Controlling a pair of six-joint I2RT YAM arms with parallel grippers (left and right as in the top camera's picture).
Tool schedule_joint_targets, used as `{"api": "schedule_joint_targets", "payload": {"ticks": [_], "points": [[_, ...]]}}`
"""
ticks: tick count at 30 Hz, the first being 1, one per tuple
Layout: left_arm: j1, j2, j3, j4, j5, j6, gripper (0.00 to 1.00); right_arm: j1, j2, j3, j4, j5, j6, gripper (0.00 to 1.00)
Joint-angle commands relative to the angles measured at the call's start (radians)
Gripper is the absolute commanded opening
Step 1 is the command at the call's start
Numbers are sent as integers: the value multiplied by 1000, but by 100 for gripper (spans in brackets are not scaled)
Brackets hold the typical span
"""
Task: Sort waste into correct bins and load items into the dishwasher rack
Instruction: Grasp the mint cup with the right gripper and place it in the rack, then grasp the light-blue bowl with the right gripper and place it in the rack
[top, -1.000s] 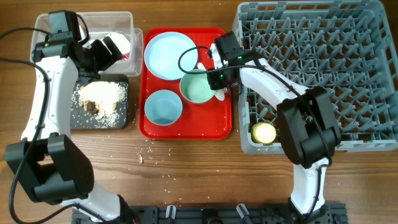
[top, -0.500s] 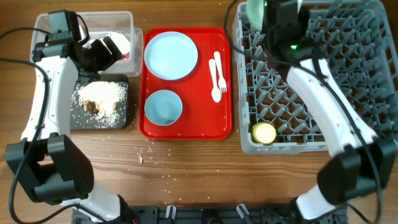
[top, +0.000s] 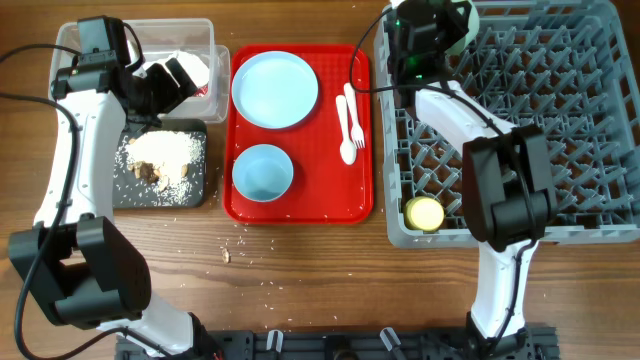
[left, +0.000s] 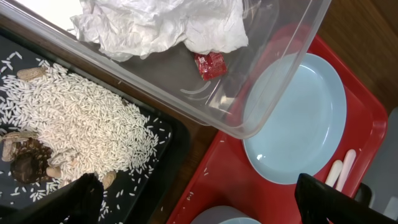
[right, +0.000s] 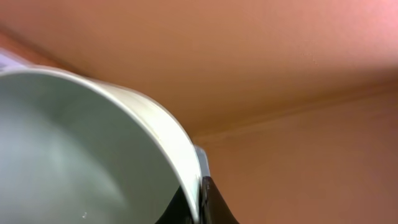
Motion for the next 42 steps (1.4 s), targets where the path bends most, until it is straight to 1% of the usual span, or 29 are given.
{"api": "schedule_joint_targets", "payload": {"ticks": [1, 3, 4, 6, 7, 8, 10, 12, 13, 14, 16, 17, 19, 20, 22, 23, 25, 27, 28, 34, 36, 38, 39, 42], "points": [[3, -24, 17, 2, 2, -2, 100, 55, 19, -1, -114, -22, 76, 4], [3, -24, 17, 2, 2, -2, 100, 69, 19, -1, -163, -23, 118, 5], [3, -24, 17, 2, 2, -2, 100, 74, 19, -1, -166, -23, 117, 7], [3, -24, 17, 2, 2, -2, 100, 75, 19, -1, -124, -25, 107, 7], [3, -24, 17, 2, 2, -2, 100, 70, 19, 0, -71, -25, 90, 7], [3, -24, 17, 2, 2, -2, 100, 63, 19, 0, 0, -17, 29, 4], [3, -24, 17, 2, 2, -2, 100, 53, 19, 0, 165, 16, -87, 4], [3, -24, 17, 2, 2, -2, 100, 43, 19, 0, 365, 16, -206, 4], [3, -24, 17, 2, 1, -2, 100, 44, 19, 0, 378, 16, -230, 4], [3, -24, 17, 2, 1, -2, 100, 46, 19, -1, 348, 18, -224, 5], [3, -24, 17, 2, 1, -2, 100, 47, 21, -1, 230, 23, -152, 5], [3, -24, 17, 2, 1, -2, 100, 47, 21, -1, 132, 23, -68, 4], [3, -24, 17, 2, 2, -2, 100, 51, 22, -1, 3, 23, 55, 4], [3, -24, 17, 2, 2, -2, 100, 56, 22, -1, -27, 23, 88, 5], [3, -24, 17, 2, 2, -2, 100, 69, 22, -1, -55, 24, 92, 5], [3, -24, 17, 2, 2, -2, 100, 77, 22, -1, -65, 29, 92, 15], [3, -24, 17, 2, 2, -2, 100, 105, 22, -1, -90, 39, 91, 31], [3, -24, 17, 2, 2, -2, 100, 137, 22, -1, -116, 33, 88, 31], [3, -24, 17, 2, 2, -2, 100, 158, 22, -1, -137, 31, 88, 33], [3, -24, 17, 2, 2, -2, 100, 228, 20, 0, -191, -11, 112, 69], [3, -24, 17, 2, 2, -2, 100, 240, 14, 0, -188, -53, 155, 75], [3, -24, 17, 2, 2, -2, 100, 245, -23, 0, -213, -169, 227, 75], [3, -24, 17, 2, 2, -2, 100, 246, -57, 0, -263, -270, 294, 75], [3, -24, 17, 2, 2, -2, 100, 247, -182, 0, -523, -712, 578, 77]]}}
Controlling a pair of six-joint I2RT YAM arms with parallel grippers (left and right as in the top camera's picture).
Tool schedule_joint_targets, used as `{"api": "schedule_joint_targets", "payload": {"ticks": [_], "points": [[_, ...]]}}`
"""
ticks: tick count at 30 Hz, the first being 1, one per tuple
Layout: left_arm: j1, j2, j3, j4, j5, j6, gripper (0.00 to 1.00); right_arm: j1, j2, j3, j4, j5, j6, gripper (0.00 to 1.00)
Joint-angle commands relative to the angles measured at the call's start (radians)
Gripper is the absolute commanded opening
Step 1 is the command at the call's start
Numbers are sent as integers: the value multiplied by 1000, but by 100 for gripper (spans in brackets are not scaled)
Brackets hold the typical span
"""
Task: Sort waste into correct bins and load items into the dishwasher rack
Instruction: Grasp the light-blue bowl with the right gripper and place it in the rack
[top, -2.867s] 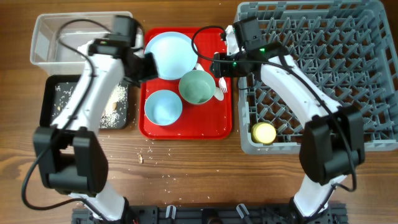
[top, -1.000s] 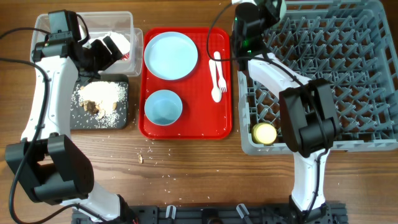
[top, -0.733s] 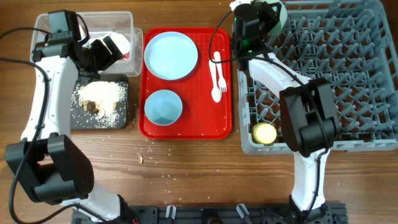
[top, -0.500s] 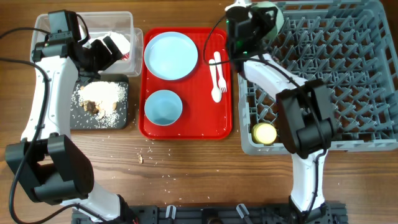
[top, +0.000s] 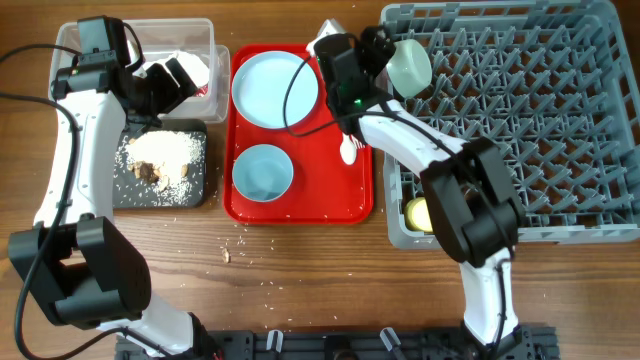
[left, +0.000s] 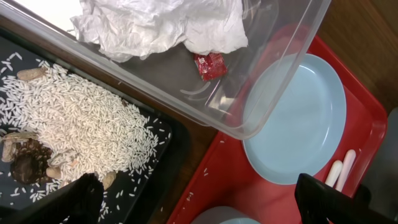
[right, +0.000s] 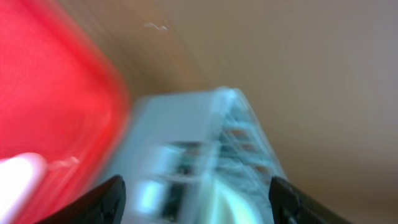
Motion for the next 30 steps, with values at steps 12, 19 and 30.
{"api": "schedule_joint_targets", "payload": {"ticks": [12, 19, 30], "points": [[3, -23, 17, 1, 2, -2, 100, 210, -91, -1, -526, -720, 434, 63], [3, -23, 17, 1, 2, -2, 100, 224, -21, -1, -512, -713, 379, 32], [3, -23, 17, 1, 2, -2, 100, 102, -224, 26, -623, -753, 539, 4]]}}
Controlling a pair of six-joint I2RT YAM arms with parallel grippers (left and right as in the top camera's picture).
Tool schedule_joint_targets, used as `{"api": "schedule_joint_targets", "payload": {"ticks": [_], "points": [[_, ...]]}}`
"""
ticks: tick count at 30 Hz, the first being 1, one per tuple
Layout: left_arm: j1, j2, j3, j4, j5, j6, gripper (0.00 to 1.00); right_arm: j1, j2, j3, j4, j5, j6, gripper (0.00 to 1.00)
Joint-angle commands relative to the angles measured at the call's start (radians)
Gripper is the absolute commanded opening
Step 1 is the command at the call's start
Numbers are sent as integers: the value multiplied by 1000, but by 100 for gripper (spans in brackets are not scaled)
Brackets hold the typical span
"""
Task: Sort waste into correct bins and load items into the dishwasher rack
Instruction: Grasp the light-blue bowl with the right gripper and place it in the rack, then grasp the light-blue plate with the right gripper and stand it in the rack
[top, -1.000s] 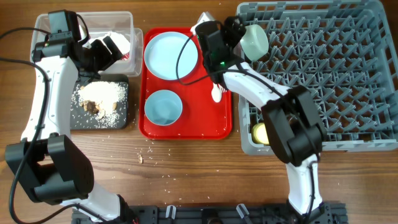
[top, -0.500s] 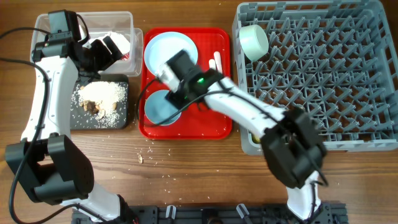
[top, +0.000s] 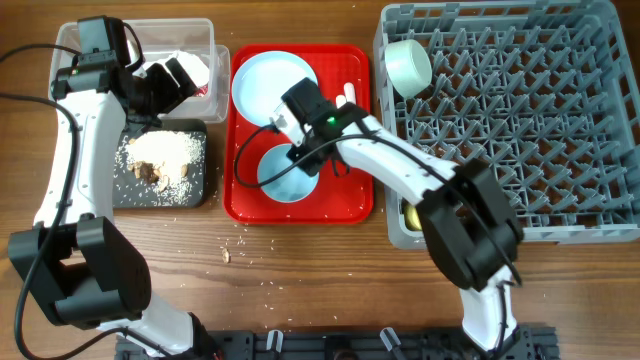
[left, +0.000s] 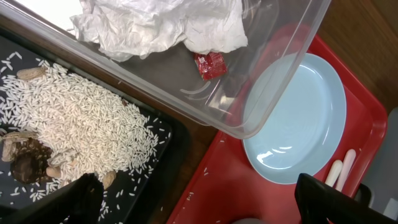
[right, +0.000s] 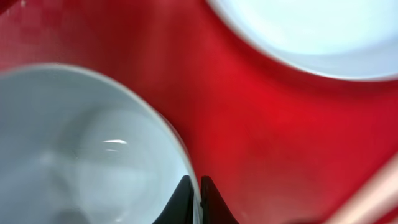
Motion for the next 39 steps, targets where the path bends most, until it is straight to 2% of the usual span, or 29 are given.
{"api": "schedule_joint_targets", "payload": {"ticks": [1, 3, 5, 6, 7, 8, 9, 10, 13, 17, 20, 37, 39], "points": [[3, -23, 17, 2, 2, -2, 100, -48, -214, 25, -9, 54, 53, 4], [3, -23, 17, 2, 2, -2, 100, -87, -352, 25, -8, 236, 136, 4], [3, -23, 17, 2, 2, -2, 100, -153, -475, 24, -51, 666, 356, 4], [3, -23, 17, 2, 2, -2, 100, -175, -485, 24, -92, 836, 454, 4], [3, -23, 17, 2, 2, -2, 100, -190, -462, -1, -184, 1127, 523, 4], [3, -23, 17, 2, 2, -2, 100, -190, -438, -18, -269, 1282, 522, 4], [3, -23, 17, 2, 2, -2, 100, -190, -422, -26, -321, 1340, 523, 4], [3, -23, 17, 2, 2, -2, 100, -190, -403, -42, -368, 1373, 525, 4], [3, -23, 17, 2, 2, -2, 100, -189, -346, -126, -329, 1372, 516, 5], [3, -23, 17, 2, 2, -2, 100, -189, -233, -132, -138, 1495, 311, 4], [3, -23, 17, 2, 2, -2, 100, -189, -175, -132, -68, 1551, 213, 4], [3, -23, 17, 2, 2, -2, 100, -89, -135, -135, -75, 1336, 128, 5], [3, -23, 17, 2, 2, -2, 100, -66, -135, -135, -75, 1336, 127, 11]]}}
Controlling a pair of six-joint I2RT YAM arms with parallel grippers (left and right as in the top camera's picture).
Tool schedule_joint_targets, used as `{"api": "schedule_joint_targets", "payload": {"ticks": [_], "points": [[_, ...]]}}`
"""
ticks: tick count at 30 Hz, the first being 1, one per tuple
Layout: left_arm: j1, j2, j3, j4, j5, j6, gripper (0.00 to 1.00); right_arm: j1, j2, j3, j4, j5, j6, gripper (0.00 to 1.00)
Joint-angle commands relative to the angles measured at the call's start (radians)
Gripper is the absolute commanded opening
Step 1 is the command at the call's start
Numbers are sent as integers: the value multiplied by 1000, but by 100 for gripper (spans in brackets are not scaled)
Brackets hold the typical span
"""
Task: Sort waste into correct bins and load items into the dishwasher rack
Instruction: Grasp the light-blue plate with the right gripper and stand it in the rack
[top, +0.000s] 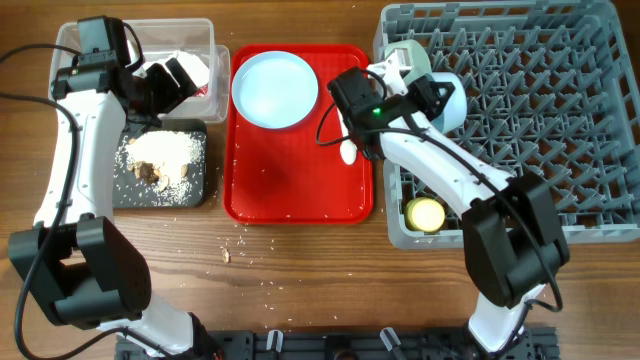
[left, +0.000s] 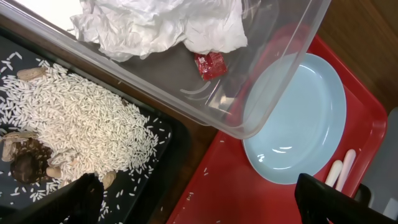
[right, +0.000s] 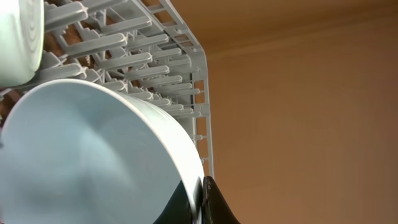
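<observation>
My right gripper (top: 430, 97) is shut on the rim of a light blue bowl (top: 449, 101), held tilted over the left part of the grey dishwasher rack (top: 520, 130). In the right wrist view the bowl (right: 93, 149) fills the lower left, pinched at its rim by the gripper (right: 202, 198), with rack tines (right: 143, 62) behind. A pale cup (top: 404, 56) lies in the rack's back left corner. A light blue plate (top: 274, 90) and white cutlery (top: 348, 135) stay on the red tray (top: 300, 190). My left gripper (top: 170, 78) hangs open over the clear bin (left: 273, 93).
The clear bin holds crumpled tissue (left: 155, 25) and a red wrapper (left: 209, 64). A black tray (top: 195, 190) beside it carries rice and food scraps. A yellow round item (top: 424, 213) sits in the rack's front left corner. Crumbs (top: 238, 250) lie on the wooden table.
The right gripper was shut on the bowl's rim on the red tray; now it holds the bowl up over the rack's left side. The left arm has not moved.
The right gripper first held the pale cup over the rack's back left corner. Then it was open over the tray's back edge, with the cup left in the rack. Then it gripped the bowl on the tray, and now holds it at the rack.
</observation>
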Motion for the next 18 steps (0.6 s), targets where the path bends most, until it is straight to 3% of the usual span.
{"api": "schedule_joint_targets", "payload": {"ticks": [1, 3, 5, 8, 13, 18], "points": [[3, -23, 17, 2, 2, -2, 100, 58, 18, -3, 5, -72, -6, 13], [3, -23, 17, 2, 2, -2, 100, 79, 18, -3, 5, -72, -10, 19], [3, -23, 17, 2, 2, -2, 100, 101, 18, -3, 5, -73, -39, 45], [3, -23, 17, 2, 2, -2, 100, 115, 18, -3, 5, -77, -62, 66], [3, -23, 17, 2, 2, -2, 100, 115, 10, 13, 17, -98, -93, 78], [3, -23, 17, 2, 2, -2, 100, 115, -86, 92, 69, -390, -110, 82]]}}
